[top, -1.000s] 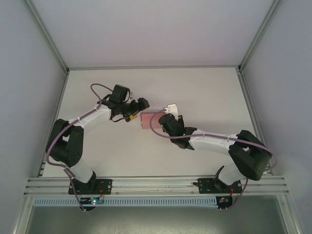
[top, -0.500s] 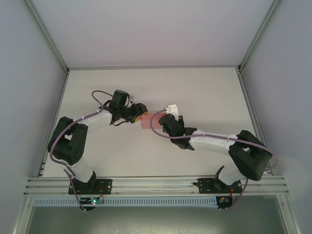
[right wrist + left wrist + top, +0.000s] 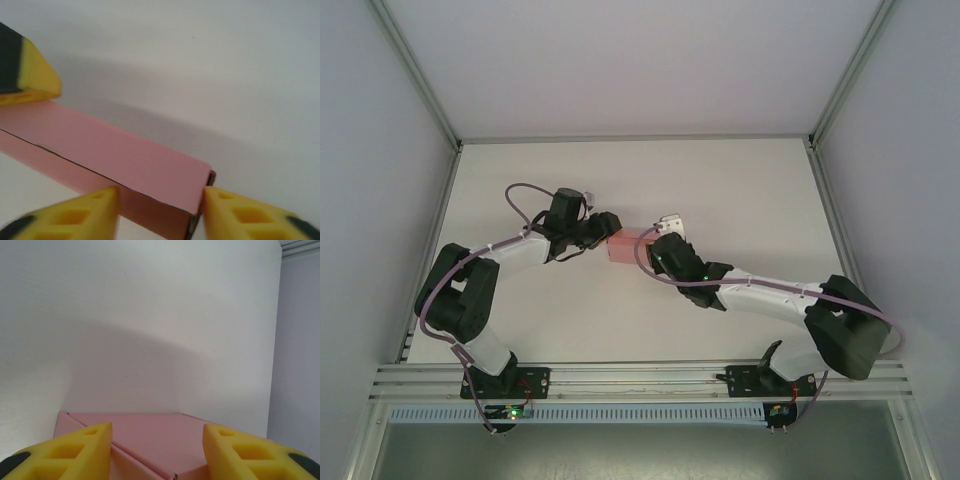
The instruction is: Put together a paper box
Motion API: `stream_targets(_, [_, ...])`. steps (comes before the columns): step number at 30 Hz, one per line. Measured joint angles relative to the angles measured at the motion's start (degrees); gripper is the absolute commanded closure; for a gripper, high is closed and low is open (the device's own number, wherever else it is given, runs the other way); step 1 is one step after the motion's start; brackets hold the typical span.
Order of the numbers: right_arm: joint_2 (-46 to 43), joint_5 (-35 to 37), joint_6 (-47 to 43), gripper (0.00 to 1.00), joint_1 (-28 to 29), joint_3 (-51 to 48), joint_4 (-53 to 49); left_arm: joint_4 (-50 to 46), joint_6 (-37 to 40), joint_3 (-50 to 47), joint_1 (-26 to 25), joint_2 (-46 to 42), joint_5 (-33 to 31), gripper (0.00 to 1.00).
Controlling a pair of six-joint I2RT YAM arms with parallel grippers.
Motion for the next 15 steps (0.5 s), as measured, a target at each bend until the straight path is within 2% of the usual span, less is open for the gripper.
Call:
stream_targets(3, [-2.9, -5.8, -0.2, 0.22, -2.1, -1.7, 1.1, 1.0, 0.3, -0.4, -0.5, 0.0, -0.2, 0.52])
stream_targets(7, [-6.3, -9.5, 2.3, 0.13, -6.1, -4.4, 2.6, 1.3, 0.9, -0.5, -0.8, 0.0, -0.5, 0.51])
stream_targets(11, [-7.0, -11.0, 5.9, 0.11, -8.6, -7.1, 6.8, 1.5, 1.7, -0.5, -1.3, 0.0, -1.1, 0.51])
stream_targets(15, [-5.7, -12.2, 8.6, 0.18, -9.9, -8.0, 10.5, 1.6, 2.4, -0.5, -1.8, 0.0, -1.4, 0.50])
